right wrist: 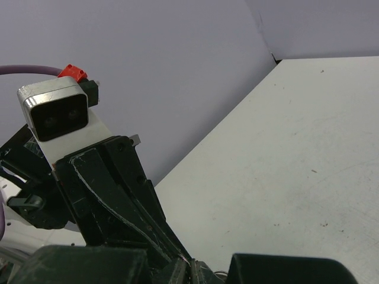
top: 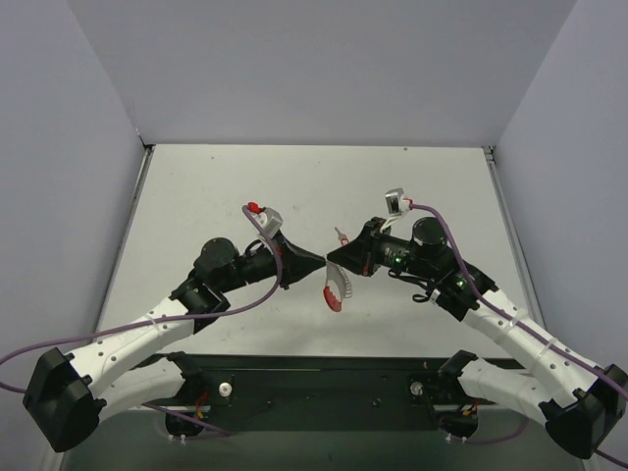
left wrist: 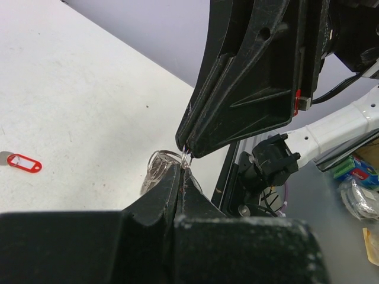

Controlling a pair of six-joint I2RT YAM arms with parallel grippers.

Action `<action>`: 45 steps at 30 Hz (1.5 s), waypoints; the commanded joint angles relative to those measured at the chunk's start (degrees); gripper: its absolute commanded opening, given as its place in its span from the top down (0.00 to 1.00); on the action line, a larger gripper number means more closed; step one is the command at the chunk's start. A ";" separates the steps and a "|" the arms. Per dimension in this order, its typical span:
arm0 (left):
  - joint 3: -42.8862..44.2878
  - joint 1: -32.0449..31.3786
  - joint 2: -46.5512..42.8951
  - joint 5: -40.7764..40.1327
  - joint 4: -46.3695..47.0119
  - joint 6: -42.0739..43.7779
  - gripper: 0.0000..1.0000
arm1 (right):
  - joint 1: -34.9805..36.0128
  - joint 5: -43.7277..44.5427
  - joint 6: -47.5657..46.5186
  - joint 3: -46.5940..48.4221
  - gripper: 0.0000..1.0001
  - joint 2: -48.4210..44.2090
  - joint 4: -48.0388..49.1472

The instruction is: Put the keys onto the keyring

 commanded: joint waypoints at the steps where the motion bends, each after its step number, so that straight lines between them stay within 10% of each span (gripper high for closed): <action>1: 1.02 -0.26 -0.94 0.76 8.03 -1.35 1.00 | 1.03 -3.58 -1.07 2.10 0.91 0.54 2.97; 8: 1.10 -0.26 -0.94 0.94 8.82 -2.05 1.00 | 1.12 -3.67 -1.34 2.28 0.71 0.98 2.44; 13: 1.02 -0.26 -0.94 1.02 8.64 -2.14 1.00 | 1.12 -2.62 -1.17 1.67 0.81 0.19 2.71; 26: 0.58 -0.26 -1.55 0.41 8.38 -2.05 1.00 | 1.12 -0.07 -1.43 0.78 0.56 -3.32 2.45; 45: 1.72 -0.26 -0.85 0.76 8.56 -2.23 1.00 | 1.21 -2.53 -1.07 0.17 0.91 -2.89 3.76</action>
